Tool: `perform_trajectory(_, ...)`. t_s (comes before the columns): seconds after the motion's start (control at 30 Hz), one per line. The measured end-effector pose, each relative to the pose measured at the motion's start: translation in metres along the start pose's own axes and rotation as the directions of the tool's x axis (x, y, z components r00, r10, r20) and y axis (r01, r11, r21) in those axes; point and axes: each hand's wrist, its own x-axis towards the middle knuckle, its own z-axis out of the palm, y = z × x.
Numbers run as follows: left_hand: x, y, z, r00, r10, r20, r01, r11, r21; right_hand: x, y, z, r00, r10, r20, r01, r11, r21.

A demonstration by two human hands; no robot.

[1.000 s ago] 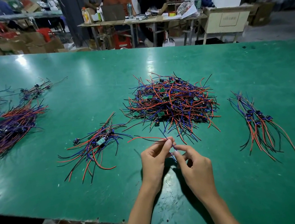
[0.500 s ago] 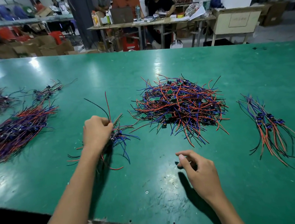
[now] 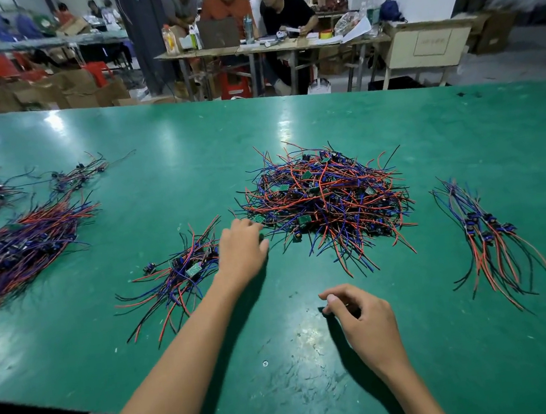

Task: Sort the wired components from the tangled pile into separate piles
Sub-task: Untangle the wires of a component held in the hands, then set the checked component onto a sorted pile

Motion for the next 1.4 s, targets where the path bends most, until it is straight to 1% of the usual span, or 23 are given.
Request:
perform_trajectory(0.03, 0.004, 0.004, 0.005, 0.999, 0.022, 0.041, -0.022, 1.000, 0.001, 0.000, 0.000, 0.000, 1.000, 0.004, 0.002, -0.004, 1.000, 0.003)
perform_trajectory(0.1, 0.011, 0.007, 0.012, 0.999, 0.010, 0.053, -0.007, 0.999, -0.053, 0.001, -0.001, 0.001, 1.000, 0.017, 0.005, -0.017, 1.000, 0.018)
perform_trajectory(0.17, 0.012, 0.013, 0.014, 0.998, -0.036, 0.049, 0.041, 0.991, -0.124, 0.001, -0.001, 0.000, 1.000, 0.030, 0.002, -0.030, 0.999, 0.024)
perform_trajectory(0.23, 0.003, 0.021, 0.013, 0.991, -0.098, 0.091, 0.118, 0.960, -0.253, 0.003, -0.001, 0.000, 0.999, 0.039, -0.004, -0.039, 0.999, 0.025)
perform_trajectory(0.27, -0.005, 0.026, 0.013, 0.983, -0.143, 0.116, 0.175, 0.922, -0.347, 0.003, -0.001, -0.001, 0.999, 0.042, -0.007, -0.042, 0.999, 0.025)
perform_trajectory(0.3, -0.015, 0.031, 0.012, 0.971, -0.190, 0.144, 0.235, 0.858, -0.456, 0.004, -0.001, -0.001, 0.999, 0.045, -0.014, -0.045, 0.999, 0.028)
perform_trajectory(0.37, -0.036, 0.042, 0.009, 0.941, -0.255, 0.222, 0.337, 0.674, -0.657, 0.005, 0.000, -0.001, 0.997, 0.061, -0.042, -0.058, 0.996, 0.065)
perform_trajectory(0.4, -0.046, 0.047, 0.008, 0.927, -0.267, 0.262, 0.373, 0.590, -0.716, 0.005, 0.000, -0.001, 0.996, 0.070, -0.059, -0.065, 0.994, 0.088)
perform_trajectory(0.47, -0.065, 0.057, 0.005, 0.909, -0.267, 0.321, 0.415, 0.483, -0.771, 0.006, -0.001, 0.000, 0.993, 0.085, -0.084, -0.075, 0.991, 0.113)
perform_trajectory(0.53, -0.081, 0.069, 0.001, 0.906, -0.236, 0.350, 0.420, 0.412, -0.809, 0.007, -0.001, 0.000, 0.991, 0.096, -0.096, -0.084, 0.989, 0.120)
perform_trajectory(0.7, -0.110, 0.093, -0.009, 0.916, -0.058, 0.396, 0.394, 0.306, -0.867, 0.012, 0.000, -0.001, 0.980, 0.140, -0.145, -0.116, 0.980, 0.161)
perform_trajectory(0.73, -0.114, 0.094, -0.010, 0.916, -0.029, 0.400, 0.389, 0.299, -0.871, 0.012, -0.001, -0.001, 0.977, 0.150, -0.148, -0.123, 0.977, 0.177)
perform_trajectory(0.77, -0.117, 0.094, -0.011, 0.914, 0.005, 0.406, 0.385, 0.312, -0.869, 0.013, -0.002, -0.002, 0.975, 0.157, -0.155, -0.127, 0.974, 0.189)
perform_trajectory(0.83, -0.121, 0.091, -0.014, 0.896, 0.103, 0.432, 0.366, 0.379, -0.850, 0.013, -0.004, -0.003, 0.971, 0.175, -0.166, -0.139, 0.969, 0.206)
perform_trajectory(0.9, -0.123, 0.084, -0.017, 0.869, 0.207, 0.449, 0.308, 0.485, -0.819, 0.014, -0.003, -0.002, 0.969, 0.181, -0.166, -0.149, 0.971, 0.188)
perform_trajectory(0.93, -0.124, 0.080, -0.019, 0.865, 0.233, 0.445, 0.262, 0.547, -0.795, 0.014, -0.002, -0.002, 0.970, 0.183, -0.157, -0.155, 0.972, 0.177)
perform_trajectory(1.0, -0.124, 0.074, -0.020, 0.894, 0.220, 0.390, 0.147, 0.680, -0.719, 0.014, -0.001, -0.001, 0.973, 0.191, -0.128, -0.155, 0.956, 0.248)
perform_trajectory(1.07, -0.122, 0.071, -0.017, 0.961, 0.121, 0.249, 0.066, 0.772, -0.633, 0.013, -0.001, -0.002, 0.978, 0.189, -0.090, -0.136, 0.901, 0.413)
perform_trajectory(1.13, -0.118, 0.072, -0.015, 0.994, 0.047, 0.101, 0.024, 0.797, -0.604, 0.010, -0.001, -0.007, 0.985, 0.159, -0.060, -0.101, 0.833, 0.543)
perform_trajectory(1.17, -0.116, 0.075, -0.015, 0.995, 0.061, 0.076, -0.002, 0.792, -0.610, 0.009, 0.000, -0.010, 0.988, 0.144, -0.053, -0.085, 0.803, 0.590)
perform_trajectory(1.23, -0.113, 0.081, -0.017, 0.985, 0.147, 0.095, -0.063, 0.805, -0.590, 0.006, 0.002, -0.013, 0.988, 0.139, -0.060, -0.069, 0.763, 0.642)
perform_trajectory(1.3, -0.112, 0.090, -0.019, 0.963, 0.228, 0.143, -0.126, 0.850, -0.511, 0.005, 0.004, -0.014, 0.986, 0.161, -0.053, -0.078, 0.712, 0.698)
perform_trajectory(1.4, -0.111, 0.099, -0.016, 0.957, 0.233, 0.175, -0.131, 0.880, -0.457, 0.005, 0.002, -0.014, 0.983, 0.178, -0.054, -0.071, 0.626, 0.777)
